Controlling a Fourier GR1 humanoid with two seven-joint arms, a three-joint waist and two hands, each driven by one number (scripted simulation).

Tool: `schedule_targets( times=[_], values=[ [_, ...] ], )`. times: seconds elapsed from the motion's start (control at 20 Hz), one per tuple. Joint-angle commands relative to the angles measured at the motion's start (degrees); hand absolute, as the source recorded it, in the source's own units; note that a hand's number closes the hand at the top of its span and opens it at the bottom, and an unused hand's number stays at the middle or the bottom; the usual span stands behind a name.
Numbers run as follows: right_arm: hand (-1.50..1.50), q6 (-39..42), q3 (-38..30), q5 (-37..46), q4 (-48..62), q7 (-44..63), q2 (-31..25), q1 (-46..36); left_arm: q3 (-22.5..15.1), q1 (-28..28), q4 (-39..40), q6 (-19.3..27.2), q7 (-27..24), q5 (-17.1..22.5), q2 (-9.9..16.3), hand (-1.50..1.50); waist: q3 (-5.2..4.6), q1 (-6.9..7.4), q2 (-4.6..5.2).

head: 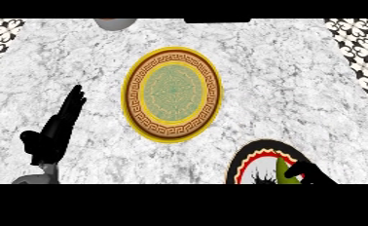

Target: Pick the pear from the plate and place it in the plate

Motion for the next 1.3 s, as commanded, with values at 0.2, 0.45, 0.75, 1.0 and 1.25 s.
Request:
schedule_targets(
  times=[0.2,0.45,0.75,1.0,1.25],
  values=[
    [1.5,2.7,10.3,17.7,-13.4,6.6,4.1,-1.4,0.1,-2.6,1.1,-0.3,1.1,-0.5,-0.5,0.0,0.07,0.86,0.28],
    [1.5,6.6,15.4,26.7,-19.0,8.3,5.4,-4.6,0.7,-2.8,-1.1,0.0,3.6,-0.3,-0.4,0.0,0.1,1.0,0.2],
    [1.5,18.6,20.1,27.7,-17.8,13.4,13.7,-18.1,-0.6,-2.9,-0.6,1.1,2.4,-2.8,-2.5,0.0,0.11,1.3,0.32],
    [1.5,22.3,16.4,18.7,-5.1,24.9,13.9,-38.6,0.2,-2.6,0.7,-0.1,0.8,-2.4,-2.1,0.0,0.08,2.04,0.49],
    [1.5,13.3,11.7,7.8,10.1,27.1,13.9,-49.1,1.1,-3.6,3.8,-1.2,-1.8,-2.2,-1.8,0.0,0.08,2.41,0.69]
  ],
)
